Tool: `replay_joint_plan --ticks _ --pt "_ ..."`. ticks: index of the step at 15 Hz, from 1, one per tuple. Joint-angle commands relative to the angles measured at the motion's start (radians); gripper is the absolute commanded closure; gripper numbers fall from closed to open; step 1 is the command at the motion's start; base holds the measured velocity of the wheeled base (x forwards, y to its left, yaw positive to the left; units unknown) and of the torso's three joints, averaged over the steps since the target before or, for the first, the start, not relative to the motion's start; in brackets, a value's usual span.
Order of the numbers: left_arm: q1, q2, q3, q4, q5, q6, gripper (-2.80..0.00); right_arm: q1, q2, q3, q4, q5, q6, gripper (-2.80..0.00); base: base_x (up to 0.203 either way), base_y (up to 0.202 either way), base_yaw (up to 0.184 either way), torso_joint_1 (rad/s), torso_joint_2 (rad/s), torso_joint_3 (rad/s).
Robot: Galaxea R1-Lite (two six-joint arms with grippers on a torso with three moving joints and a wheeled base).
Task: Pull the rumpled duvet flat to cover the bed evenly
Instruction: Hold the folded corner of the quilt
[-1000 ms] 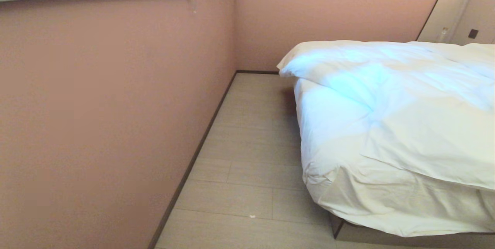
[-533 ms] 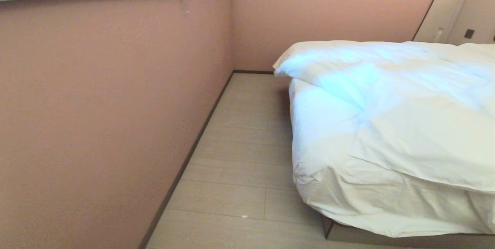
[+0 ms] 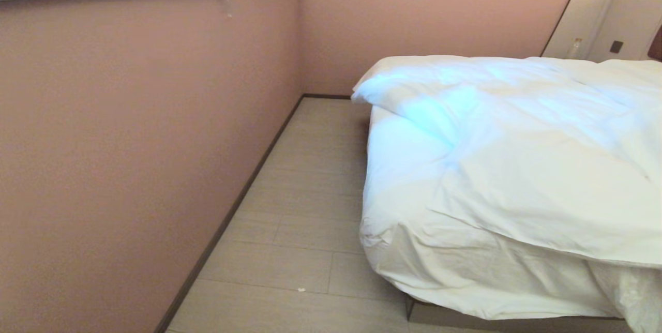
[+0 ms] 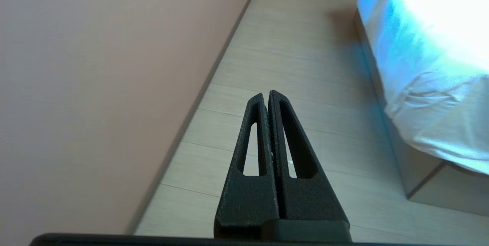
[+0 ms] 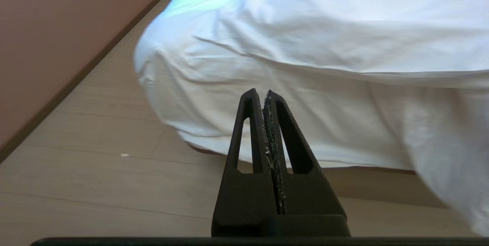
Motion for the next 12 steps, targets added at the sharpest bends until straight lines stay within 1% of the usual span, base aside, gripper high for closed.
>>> replay_joint_plan --ticks 1,12 --pt "-0.001 0.0 0.0 0.0 0.0 0.0 0.0 0.0 0.001 0.0 0.0 0.001 0.0 0.0 0.0 -0.196 0.001 0.003 0.0 0.0" --pt "-0.001 0.0 0.0 0.0 0.0 -0.002 0.0 0.0 0.001 0.0 0.0 0.001 0.0 0.0 0.0 -0.192 0.0 0.003 0.0 0.002"
